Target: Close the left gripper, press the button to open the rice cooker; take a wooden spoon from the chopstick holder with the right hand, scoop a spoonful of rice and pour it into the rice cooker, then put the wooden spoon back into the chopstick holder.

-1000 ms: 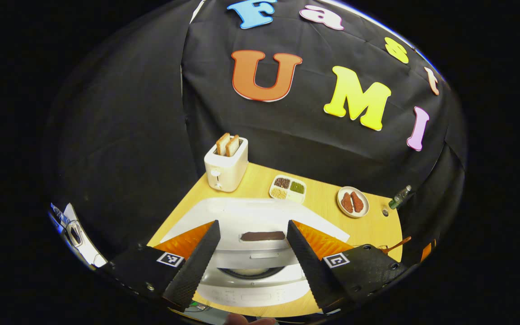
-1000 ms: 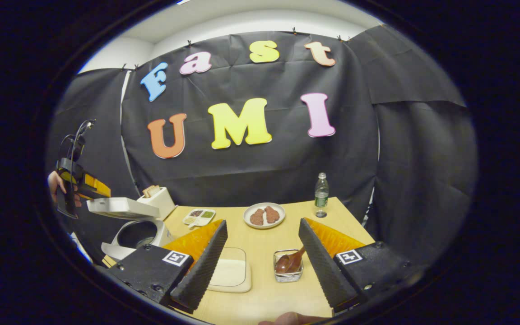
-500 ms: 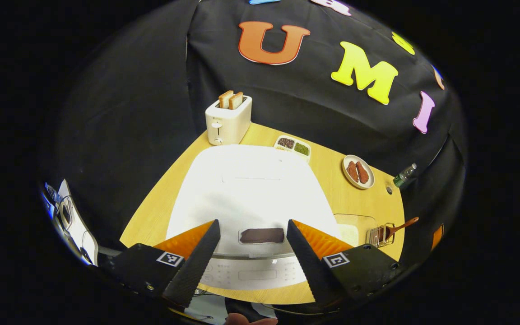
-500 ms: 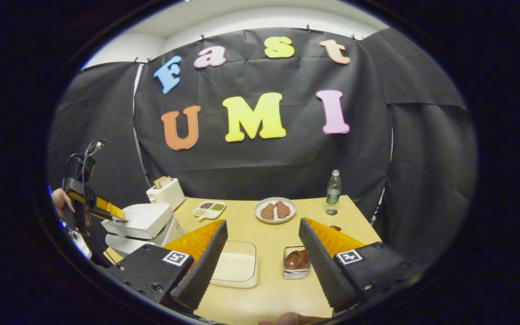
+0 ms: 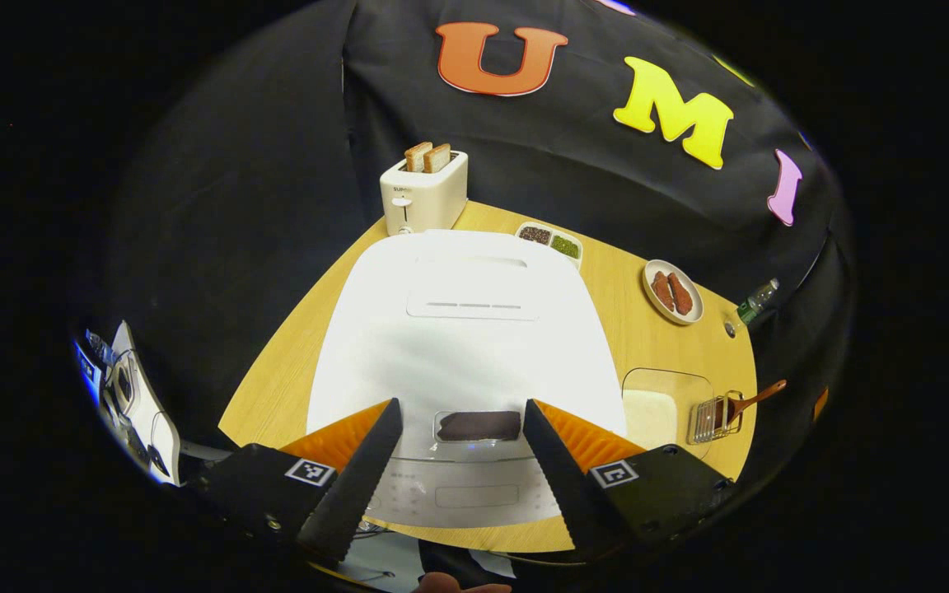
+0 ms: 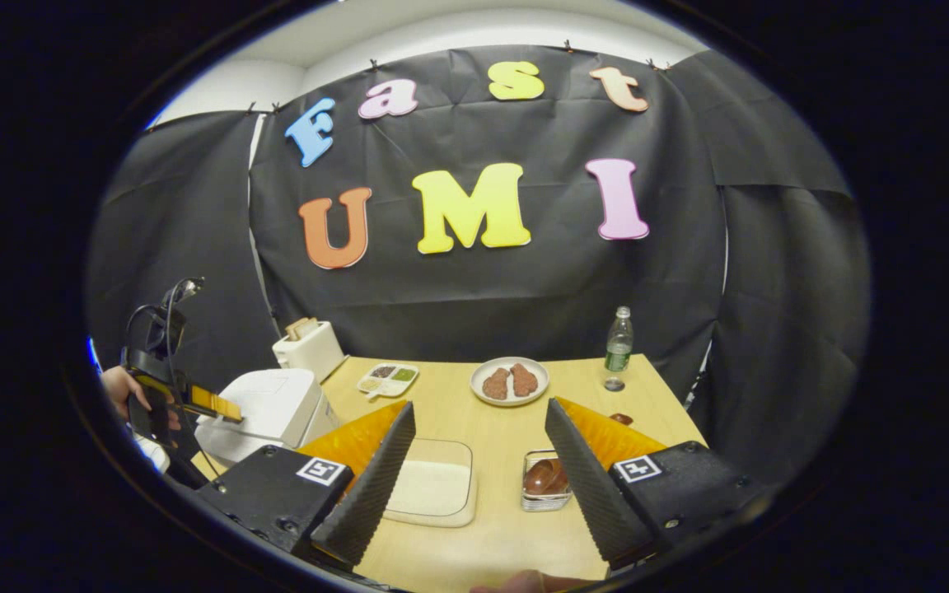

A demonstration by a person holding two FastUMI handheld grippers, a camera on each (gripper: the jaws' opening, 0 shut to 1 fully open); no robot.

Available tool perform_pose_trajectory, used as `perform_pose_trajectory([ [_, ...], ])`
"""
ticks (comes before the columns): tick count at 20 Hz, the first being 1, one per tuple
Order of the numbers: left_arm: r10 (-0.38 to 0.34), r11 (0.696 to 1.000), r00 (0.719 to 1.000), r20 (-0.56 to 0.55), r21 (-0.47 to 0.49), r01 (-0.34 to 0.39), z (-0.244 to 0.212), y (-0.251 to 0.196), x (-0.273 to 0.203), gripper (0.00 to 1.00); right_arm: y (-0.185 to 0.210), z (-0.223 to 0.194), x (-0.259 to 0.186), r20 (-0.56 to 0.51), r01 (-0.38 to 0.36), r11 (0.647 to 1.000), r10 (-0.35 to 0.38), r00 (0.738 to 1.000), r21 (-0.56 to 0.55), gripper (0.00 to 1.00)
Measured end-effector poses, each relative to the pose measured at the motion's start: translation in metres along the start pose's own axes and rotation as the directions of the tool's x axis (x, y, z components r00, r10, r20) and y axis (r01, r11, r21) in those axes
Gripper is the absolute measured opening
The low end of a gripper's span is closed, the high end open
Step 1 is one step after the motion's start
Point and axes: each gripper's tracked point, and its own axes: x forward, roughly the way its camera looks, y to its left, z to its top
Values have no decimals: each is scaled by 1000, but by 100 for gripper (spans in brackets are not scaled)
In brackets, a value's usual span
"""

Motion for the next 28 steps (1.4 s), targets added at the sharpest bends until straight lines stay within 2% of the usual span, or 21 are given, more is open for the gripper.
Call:
perform_pose_trajectory([
  [5, 48, 999, 998, -36, 0, -48, -6, 2, 5, 98, -1, 4, 11, -4, -35, 999, 35, 999, 7, 100],
  [8, 46, 999, 999, -26, 8, -46, -4, 1, 5, 99, -2, 2, 22, -7, -62, 998, 63, 998, 23, 100],
  [11, 54, 996, 999, 3, 66, -54, -7, 1, 6, 100, -4, -1, 33, -24, -101, 994, 102, 994, 43, 100],
  [21, 63, 997, 998, 4, 39, -63, -3, 1, 7, 100, -1, -3, 55, -45, -236, 969, 240, 970, 78, 100],
  [28, 67, 998, 997, 40, 9, -68, 2, 1, 6, 97, -8, 0, 53, -34, -212, 974, 215, 976, 78, 100],
])
